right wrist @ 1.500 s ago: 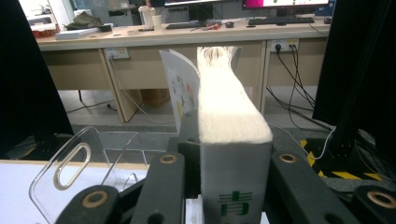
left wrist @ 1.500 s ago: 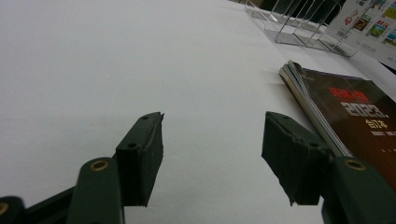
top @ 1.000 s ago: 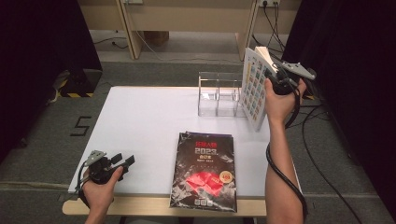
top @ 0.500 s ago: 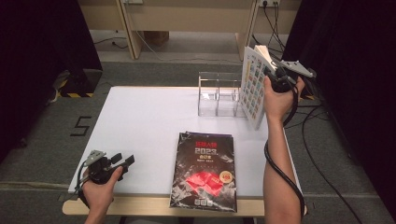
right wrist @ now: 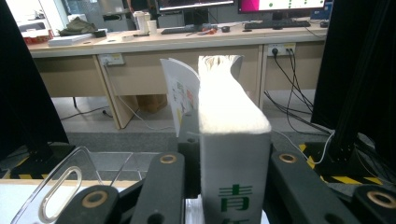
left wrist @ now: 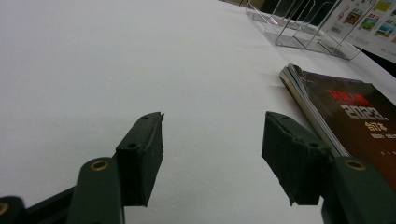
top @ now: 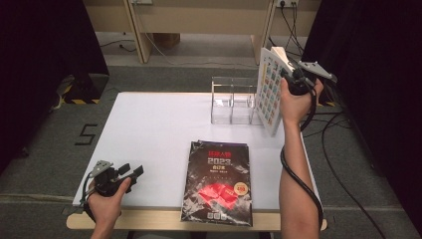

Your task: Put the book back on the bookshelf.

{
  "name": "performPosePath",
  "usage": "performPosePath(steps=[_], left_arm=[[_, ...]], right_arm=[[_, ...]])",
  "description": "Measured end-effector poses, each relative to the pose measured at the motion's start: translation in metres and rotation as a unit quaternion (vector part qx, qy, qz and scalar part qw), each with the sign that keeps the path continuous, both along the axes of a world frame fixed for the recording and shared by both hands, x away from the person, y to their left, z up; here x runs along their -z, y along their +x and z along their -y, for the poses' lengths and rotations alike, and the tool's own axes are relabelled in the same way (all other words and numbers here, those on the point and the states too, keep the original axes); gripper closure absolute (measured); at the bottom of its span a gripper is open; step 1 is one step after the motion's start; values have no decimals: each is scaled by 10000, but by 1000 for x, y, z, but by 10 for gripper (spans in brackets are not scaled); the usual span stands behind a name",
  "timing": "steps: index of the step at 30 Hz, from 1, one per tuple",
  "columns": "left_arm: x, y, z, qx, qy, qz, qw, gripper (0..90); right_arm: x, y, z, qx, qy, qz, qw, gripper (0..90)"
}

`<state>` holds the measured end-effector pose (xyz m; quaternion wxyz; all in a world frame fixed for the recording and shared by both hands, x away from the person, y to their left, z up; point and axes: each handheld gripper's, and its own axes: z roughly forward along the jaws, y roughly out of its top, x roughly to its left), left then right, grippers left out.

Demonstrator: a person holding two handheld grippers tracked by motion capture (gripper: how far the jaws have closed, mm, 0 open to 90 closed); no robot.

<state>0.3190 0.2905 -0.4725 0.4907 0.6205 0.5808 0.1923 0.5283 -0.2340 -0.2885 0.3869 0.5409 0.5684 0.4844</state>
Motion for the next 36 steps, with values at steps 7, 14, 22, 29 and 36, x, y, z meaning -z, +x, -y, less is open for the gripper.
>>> performPosePath(steps=[7, 14, 22, 29, 36], left_arm=[[-1, 0, -1, 1, 2, 13, 10000, 377], [-1, 0, -1, 6, 0, 18, 10000, 377], [0, 0, -2, 9, -2, 13, 10000, 377], [0, 0, 0, 24, -4, 10, 10000, 377], [0, -1, 0, 34, -5, 5, 10000, 377]], right_arm=[[1, 7, -3, 25, 52, -34, 10000, 743], [6, 14, -9, 16, 83, -49, 10000, 743], [13, 16, -12, 27, 36, -44, 10000, 742], [22, 8, -7, 80, 34, -109, 9999, 737], [29, -7, 0, 119, 59, -73, 9999, 734]])
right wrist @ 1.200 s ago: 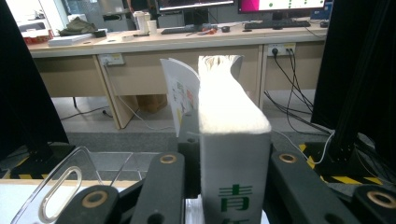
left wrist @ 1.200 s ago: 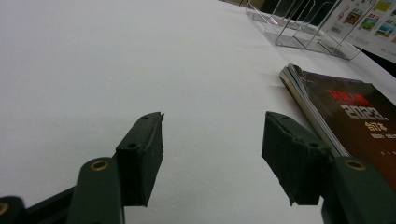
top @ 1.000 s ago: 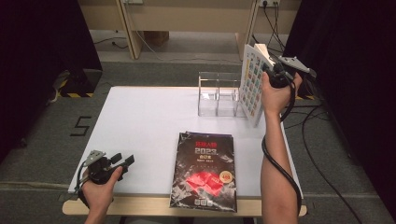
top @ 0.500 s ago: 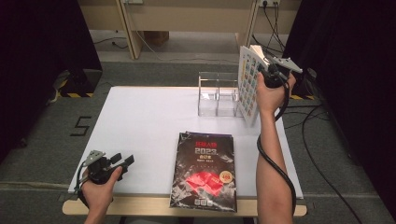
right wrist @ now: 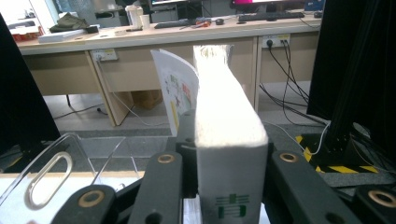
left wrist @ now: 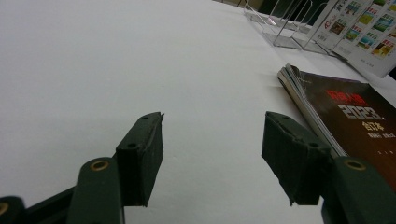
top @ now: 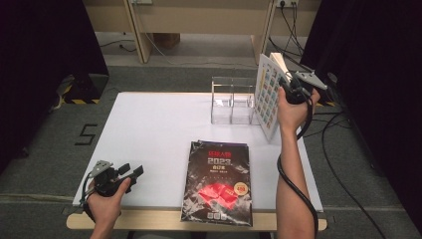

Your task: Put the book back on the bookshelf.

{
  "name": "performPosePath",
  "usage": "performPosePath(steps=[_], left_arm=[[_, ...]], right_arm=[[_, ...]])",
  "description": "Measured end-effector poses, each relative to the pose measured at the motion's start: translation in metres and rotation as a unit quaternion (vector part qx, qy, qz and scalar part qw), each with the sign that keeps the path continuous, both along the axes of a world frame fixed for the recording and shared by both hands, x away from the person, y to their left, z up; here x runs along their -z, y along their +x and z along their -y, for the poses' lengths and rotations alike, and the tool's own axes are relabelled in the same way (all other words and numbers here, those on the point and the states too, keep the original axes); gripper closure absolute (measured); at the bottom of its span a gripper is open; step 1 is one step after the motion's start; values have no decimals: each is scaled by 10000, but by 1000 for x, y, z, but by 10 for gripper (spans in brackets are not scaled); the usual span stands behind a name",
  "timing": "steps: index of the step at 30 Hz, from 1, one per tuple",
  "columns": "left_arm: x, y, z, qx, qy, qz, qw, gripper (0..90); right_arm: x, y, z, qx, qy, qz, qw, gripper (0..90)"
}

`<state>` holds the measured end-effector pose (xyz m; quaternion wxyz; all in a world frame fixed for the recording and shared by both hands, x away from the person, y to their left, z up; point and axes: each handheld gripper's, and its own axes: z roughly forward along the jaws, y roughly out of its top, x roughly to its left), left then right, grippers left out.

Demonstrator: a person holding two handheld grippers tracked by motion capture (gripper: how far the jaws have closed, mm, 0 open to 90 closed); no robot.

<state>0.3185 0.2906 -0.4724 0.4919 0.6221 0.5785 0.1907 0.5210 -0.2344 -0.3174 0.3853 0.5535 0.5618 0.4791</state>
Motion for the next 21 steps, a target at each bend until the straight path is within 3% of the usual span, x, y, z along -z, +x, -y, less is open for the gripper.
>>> performPosePath(steps=[7, 12, 21], left_arm=[[0, 0, 2, 31, -16, 27, 10000, 379], [0, 0, 2, 25, -8, 22, 10000, 380], [1, 1, 2, 19, 2, 12, 10000, 379]], right_arm=[[2, -13, 8, -32, 7, -129, 9999, 726], [2, -17, 14, -177, 194, -215, 9994, 713], [-3, -19, 15, -195, 113, -278, 9994, 696]])
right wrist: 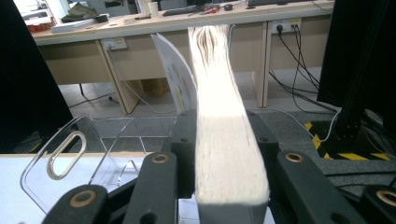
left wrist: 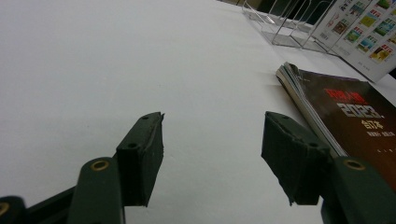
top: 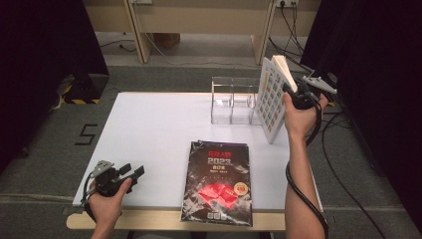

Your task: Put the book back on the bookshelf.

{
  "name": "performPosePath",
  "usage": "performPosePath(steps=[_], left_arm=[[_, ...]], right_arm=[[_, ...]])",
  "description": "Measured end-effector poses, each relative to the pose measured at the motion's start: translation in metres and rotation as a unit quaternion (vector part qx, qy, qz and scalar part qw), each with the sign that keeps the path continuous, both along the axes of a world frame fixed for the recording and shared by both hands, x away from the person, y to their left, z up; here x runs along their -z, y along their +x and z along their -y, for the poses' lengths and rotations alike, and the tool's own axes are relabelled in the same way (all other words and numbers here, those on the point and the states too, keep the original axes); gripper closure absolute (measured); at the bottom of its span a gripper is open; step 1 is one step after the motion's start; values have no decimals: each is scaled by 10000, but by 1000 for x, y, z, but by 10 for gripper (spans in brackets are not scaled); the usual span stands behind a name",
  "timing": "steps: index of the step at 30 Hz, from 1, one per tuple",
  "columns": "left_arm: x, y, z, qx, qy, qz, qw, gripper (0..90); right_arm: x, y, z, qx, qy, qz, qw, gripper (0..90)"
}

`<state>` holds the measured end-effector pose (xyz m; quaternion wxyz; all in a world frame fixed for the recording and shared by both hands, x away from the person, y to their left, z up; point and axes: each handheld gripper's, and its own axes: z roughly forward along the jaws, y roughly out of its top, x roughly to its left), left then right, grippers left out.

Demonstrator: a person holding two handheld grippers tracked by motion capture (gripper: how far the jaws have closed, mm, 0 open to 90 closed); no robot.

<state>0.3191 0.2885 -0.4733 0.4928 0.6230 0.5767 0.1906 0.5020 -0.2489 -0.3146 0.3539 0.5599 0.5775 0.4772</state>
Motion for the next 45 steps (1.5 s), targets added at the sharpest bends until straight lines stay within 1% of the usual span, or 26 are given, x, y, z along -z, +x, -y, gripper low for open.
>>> performPosePath(steps=[2, 4, 8, 9, 12, 14, 15, 20, 24, 26, 28, 31, 33, 36, 37, 39, 42, 45], left_arm=[[0, 0, 0, -1, -3, -1, 10000, 380], [0, 0, 0, 2, 3, 0, 10000, 380], [0, 0, 0, 3, 9, 2, 10000, 379], [0, 0, 0, 11, 18, 4, 10000, 379], [0, 0, 0, 15, 11, 1, 10000, 379], [1, 0, 0, 21, 22, -1, 10000, 379], [1, 0, 0, 24, 23, -5, 10000, 379], [1, 1, 0, 15, 20, -17, 10000, 379], [1, 1, 0, 16, 21, -20, 10000, 379], [1, 1, 0, 17, 23, -20, 10000, 379], [1, 1, 0, 17, 25, -20, 10000, 379], [1, 0, 0, 24, 24, -18, 10000, 379], [1, 0, 0, 24, 25, -23, 10000, 378], [1, 1, 0, 20, 30, -25, 10000, 379], [1, 1, 0, 21, 25, -24, 10000, 379], [1, 1, 0, 27, 21, -32, 10000, 378], [2, 1, 0, 28, 26, -35, 10000, 379], [2, 1, 0, 28, 24, -37, 10000, 378]], right_arm=[[-1, 0, 0, -9, -55, 19, 10000, 687], [0, 0, 0, -4, -55, -6, 10000, 676], [0, -1, 0, -1, -151, 53, 9999, 651], [1, -1, 0, -12, -145, 63, 9999, 645], [1, 0, 1, -27, -191, -49, 9998, 623], [0, 2, 2, -32, -267, -115, 9996, 618], [0, 3, 2, -21, -312, -95, 9995, 618], [-2, 5, 2, -11, -282, -126, 9995, 621], [-3, 5, -1, 66, -391, -114, 9991, 668], [-3, 6, -2, 78, -428, -139, 9990, 674], [-4, 6, -4, 90, -400, -189, 9990, 686], [-6, 7, -5, 98, -434, -218, 9988, 689], [-7, 7, -6, 82, -460, -170, 9988, 681], [-10, 7, -5, 58, -449, -160, 9988, 660], [-11, 7, -5, 44, -395, -184, 9990, 657], [-11, 8, -5, 22, -374, -226, 9990, 657], [-11, 9, -4, -14, -389, -300, 9988, 660], [-12, 11, -4, -17, -382, -430, 9983, 686]])
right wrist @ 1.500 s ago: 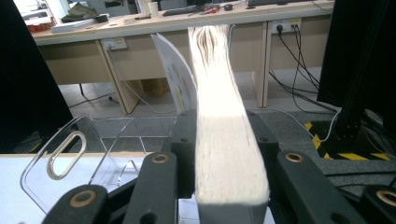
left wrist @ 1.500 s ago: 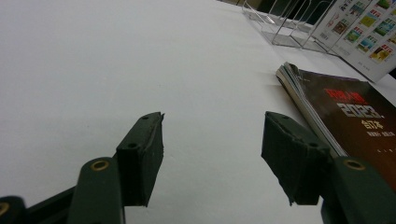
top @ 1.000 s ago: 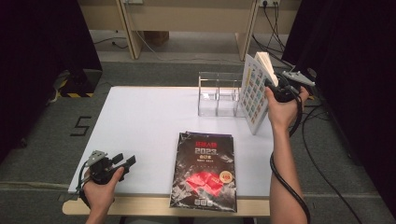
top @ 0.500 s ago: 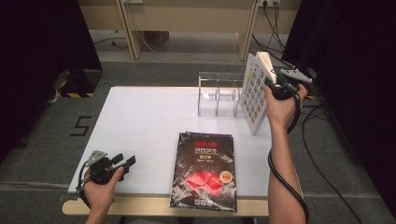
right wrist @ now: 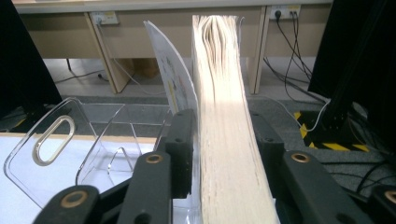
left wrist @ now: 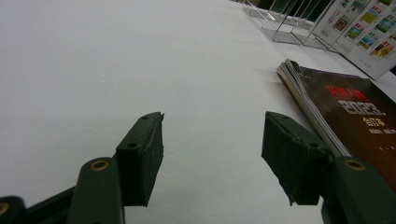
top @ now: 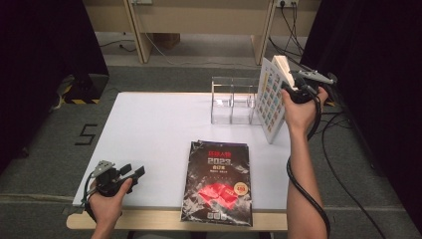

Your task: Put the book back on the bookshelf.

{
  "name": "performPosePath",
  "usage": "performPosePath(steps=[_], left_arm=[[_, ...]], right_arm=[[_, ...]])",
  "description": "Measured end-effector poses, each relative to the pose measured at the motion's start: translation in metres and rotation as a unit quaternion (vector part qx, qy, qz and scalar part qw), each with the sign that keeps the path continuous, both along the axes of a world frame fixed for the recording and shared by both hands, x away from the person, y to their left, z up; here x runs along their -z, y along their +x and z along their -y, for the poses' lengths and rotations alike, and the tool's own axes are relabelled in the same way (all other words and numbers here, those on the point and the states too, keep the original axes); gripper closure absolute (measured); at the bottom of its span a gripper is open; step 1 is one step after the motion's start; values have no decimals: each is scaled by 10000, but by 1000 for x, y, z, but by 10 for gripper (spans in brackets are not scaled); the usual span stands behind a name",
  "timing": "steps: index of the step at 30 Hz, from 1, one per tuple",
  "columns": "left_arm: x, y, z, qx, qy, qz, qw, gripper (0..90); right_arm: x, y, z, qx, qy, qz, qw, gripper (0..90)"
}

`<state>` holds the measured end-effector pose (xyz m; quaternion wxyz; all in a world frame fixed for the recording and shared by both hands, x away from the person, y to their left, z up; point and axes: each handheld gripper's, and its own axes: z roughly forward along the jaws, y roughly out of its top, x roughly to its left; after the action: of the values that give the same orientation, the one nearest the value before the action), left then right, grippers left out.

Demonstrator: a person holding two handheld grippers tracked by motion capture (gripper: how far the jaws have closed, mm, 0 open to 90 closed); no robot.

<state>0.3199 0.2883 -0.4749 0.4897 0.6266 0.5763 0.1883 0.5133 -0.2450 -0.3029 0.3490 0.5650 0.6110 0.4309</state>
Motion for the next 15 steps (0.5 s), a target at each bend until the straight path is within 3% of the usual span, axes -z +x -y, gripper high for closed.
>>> performPosePath(steps=[6, 15], left_arm=[[0, 0, 0, 9, 9, -9, 10000, 378], [1, 1, 0, -7, 1, -18, 10000, 378]], right_arm=[[-3, 3, 2, -15, 72, -243, 9997, 736], [0, 3, 0, -63, 68, -69, 9999, 742]])
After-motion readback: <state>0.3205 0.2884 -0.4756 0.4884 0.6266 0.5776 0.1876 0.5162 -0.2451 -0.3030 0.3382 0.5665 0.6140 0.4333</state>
